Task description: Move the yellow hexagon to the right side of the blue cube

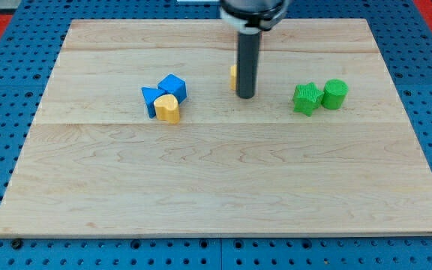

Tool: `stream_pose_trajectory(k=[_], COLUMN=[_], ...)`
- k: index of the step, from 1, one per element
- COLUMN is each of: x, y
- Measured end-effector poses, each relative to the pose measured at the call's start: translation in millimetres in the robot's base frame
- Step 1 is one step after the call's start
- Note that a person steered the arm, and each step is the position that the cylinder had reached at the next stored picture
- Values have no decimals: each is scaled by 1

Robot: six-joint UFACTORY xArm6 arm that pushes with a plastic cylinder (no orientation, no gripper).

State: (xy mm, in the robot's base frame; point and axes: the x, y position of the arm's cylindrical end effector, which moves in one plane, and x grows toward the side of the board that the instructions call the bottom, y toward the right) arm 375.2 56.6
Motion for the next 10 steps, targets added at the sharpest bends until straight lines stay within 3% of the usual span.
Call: stream_pose_trajectory(k=[3,7,8,10], x=[-57,-57,-53,-72], y=[7,22,-9,11])
